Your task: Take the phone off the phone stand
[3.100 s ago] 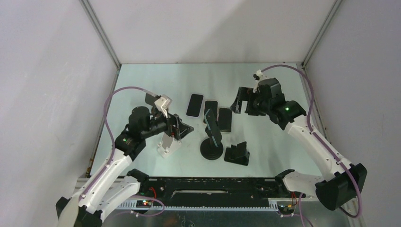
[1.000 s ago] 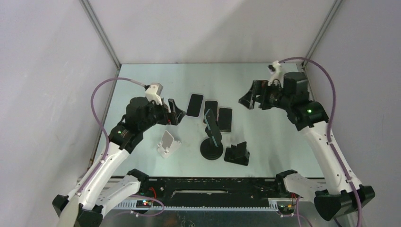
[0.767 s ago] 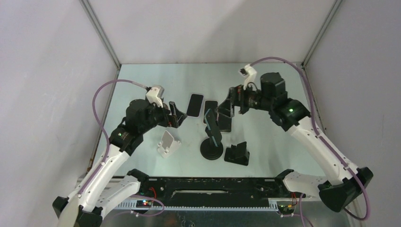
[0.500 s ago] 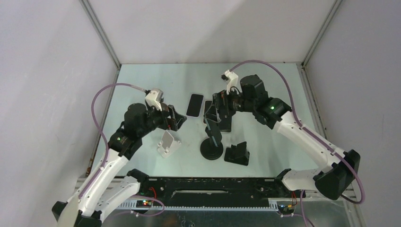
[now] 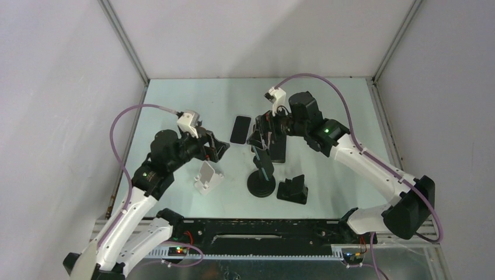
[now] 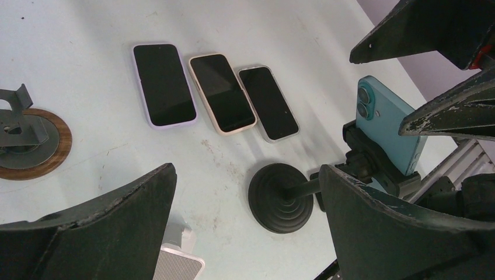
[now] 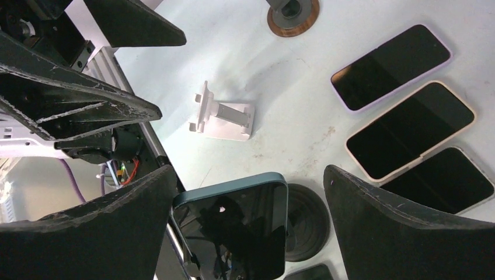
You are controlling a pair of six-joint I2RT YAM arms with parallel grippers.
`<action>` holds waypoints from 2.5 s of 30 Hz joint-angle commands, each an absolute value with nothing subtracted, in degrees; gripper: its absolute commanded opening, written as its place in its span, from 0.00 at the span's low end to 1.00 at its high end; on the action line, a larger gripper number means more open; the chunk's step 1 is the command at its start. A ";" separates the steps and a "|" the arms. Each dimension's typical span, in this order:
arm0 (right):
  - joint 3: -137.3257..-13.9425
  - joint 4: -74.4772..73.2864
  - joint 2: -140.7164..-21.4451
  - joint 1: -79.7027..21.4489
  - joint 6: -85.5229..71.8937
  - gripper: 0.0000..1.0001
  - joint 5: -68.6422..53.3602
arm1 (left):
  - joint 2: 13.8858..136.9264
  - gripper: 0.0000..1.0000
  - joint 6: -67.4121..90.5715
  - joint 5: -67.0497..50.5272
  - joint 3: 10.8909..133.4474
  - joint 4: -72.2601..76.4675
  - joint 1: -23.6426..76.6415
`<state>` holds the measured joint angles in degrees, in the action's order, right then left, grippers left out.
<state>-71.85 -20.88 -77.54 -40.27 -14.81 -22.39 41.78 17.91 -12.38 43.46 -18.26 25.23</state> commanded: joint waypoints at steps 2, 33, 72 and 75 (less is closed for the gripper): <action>-73.41 -19.81 -79.64 -40.44 -12.18 0.99 -25.56 | 42.34 1.00 16.52 -12.10 44.57 -17.31 25.22; -73.30 -26.66 -82.98 -38.65 -10.58 0.89 -36.29 | 43.85 0.98 16.70 -11.98 44.70 -18.30 25.22; -71.28 -29.24 -80.04 -38.80 -8.81 0.00 -41.71 | 48.00 0.98 23.31 -20.16 38.17 -4.21 26.63; -71.28 -29.90 -79.52 -39.31 -7.75 0.00 -42.68 | 47.15 0.98 22.87 -21.62 36.34 -0.94 28.58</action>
